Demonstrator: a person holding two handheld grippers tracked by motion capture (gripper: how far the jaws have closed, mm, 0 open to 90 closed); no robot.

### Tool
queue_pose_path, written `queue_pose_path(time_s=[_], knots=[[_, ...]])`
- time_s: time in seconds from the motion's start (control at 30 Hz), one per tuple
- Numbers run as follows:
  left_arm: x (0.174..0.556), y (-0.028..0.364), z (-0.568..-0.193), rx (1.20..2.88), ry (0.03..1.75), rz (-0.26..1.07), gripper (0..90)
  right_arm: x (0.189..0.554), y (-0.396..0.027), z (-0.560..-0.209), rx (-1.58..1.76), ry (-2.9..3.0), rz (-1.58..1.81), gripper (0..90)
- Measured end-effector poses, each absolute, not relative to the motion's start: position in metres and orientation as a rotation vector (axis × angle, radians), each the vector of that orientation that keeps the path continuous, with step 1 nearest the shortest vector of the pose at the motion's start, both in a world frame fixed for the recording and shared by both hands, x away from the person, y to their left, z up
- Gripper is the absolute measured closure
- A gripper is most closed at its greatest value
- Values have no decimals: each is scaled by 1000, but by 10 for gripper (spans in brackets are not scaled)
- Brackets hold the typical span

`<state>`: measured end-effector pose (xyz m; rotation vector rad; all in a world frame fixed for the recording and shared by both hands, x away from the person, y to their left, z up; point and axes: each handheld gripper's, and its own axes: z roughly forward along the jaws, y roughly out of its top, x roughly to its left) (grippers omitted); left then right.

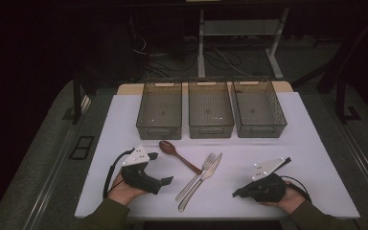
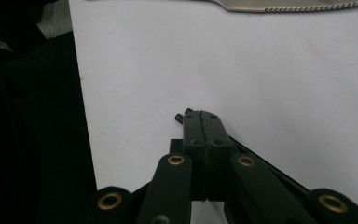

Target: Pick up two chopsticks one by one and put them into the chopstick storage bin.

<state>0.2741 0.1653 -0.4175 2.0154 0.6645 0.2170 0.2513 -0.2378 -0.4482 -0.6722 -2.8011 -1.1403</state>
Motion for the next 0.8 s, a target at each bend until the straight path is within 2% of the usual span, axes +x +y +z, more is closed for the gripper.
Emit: queue_pose_path(time_s=[0.8], knots=[[274,166,-418,2014,669,220,0,266,-223,-448,-690,-2838,-1143,900]])
